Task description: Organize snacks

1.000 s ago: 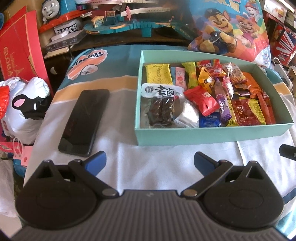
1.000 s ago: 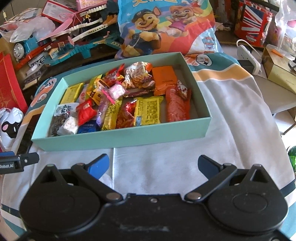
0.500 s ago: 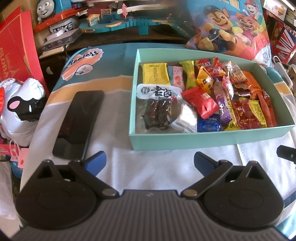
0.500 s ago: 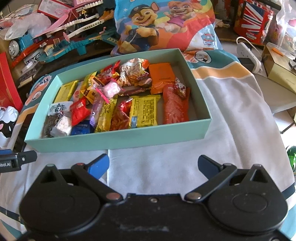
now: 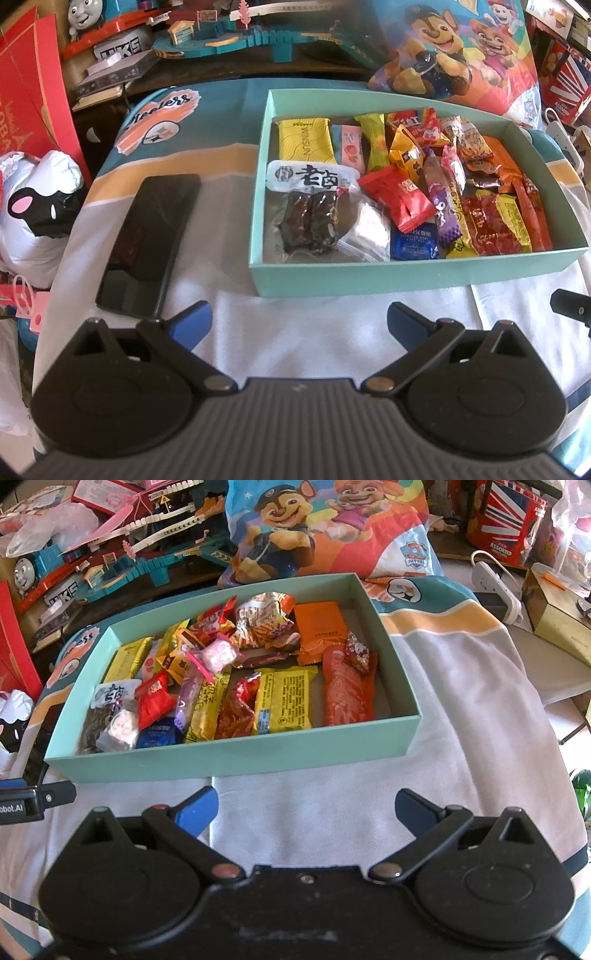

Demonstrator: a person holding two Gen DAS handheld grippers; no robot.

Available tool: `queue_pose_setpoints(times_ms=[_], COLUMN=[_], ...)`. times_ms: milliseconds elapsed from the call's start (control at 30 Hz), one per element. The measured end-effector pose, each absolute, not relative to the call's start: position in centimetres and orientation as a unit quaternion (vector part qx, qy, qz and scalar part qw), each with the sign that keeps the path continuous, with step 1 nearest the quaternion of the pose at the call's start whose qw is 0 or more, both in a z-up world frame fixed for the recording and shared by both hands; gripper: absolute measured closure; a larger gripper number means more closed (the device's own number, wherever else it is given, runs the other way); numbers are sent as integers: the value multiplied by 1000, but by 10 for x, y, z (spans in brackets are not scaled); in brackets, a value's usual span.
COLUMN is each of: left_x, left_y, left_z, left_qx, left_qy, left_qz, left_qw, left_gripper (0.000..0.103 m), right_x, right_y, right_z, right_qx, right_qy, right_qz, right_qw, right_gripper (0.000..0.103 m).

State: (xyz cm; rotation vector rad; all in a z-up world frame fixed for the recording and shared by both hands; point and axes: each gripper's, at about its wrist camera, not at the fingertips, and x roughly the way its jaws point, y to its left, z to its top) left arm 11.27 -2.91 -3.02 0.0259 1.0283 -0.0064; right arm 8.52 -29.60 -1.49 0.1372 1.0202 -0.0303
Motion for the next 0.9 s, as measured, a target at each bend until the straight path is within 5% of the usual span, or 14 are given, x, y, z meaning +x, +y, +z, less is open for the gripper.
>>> queue_pose_setpoints(times_ms=[900], left_x=[111], left_y=[-27], left_z=[-26], left_qx=[15], left_qy=[480], left_qz=[-9], left_qw=[877], left_gripper=[0], right_x=[86], right_y=[-300], right_z=[-18], right_qx=[67], right_qy=[490], right_qz=[-18], right_qw=[869], right_gripper=[0])
